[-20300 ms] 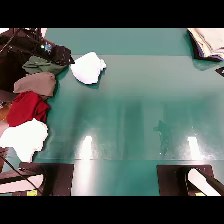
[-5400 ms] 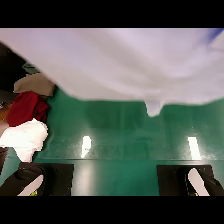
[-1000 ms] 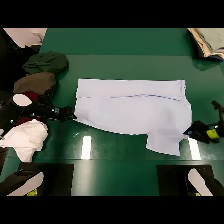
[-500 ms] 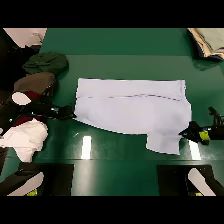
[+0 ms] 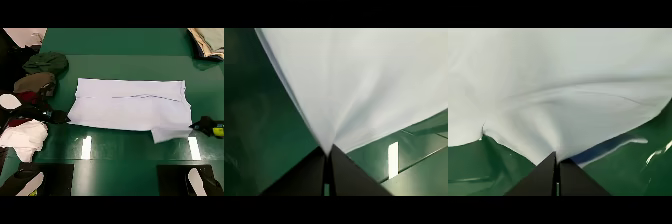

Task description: Fold the shirts.

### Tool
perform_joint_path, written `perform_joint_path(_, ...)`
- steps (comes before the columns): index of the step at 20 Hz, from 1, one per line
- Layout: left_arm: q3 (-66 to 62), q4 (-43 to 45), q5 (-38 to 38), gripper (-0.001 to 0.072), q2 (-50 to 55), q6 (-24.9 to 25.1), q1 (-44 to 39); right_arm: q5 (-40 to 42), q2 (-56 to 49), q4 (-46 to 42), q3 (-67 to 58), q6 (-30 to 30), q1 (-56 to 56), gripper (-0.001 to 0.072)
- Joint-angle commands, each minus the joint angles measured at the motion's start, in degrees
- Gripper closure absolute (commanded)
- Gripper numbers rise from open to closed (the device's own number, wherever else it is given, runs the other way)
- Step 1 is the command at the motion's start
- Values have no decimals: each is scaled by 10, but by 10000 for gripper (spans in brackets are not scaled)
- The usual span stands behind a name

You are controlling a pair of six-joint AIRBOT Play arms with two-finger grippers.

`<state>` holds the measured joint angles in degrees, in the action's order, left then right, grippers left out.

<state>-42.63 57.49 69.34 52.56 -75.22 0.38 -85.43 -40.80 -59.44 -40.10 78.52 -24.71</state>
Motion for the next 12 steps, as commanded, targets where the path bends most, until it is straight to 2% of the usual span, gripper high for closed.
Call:
perform_joint_path(1,-31,4,-64,684,-12,-14,0,7,-23,8,-79,4,0,694)
perform_joint_path(4,-74,4,-134,684,22,-29,0,34,-114,27,-137,-11,27,694)
perform_joint_path(9,-178,-30,-169,684,187,-28,0,112,-269,24,-242,-6,115,695)
perform_joint_path(12,-265,-50,-171,683,294,-28,0,129,-356,24,-315,1,141,694)
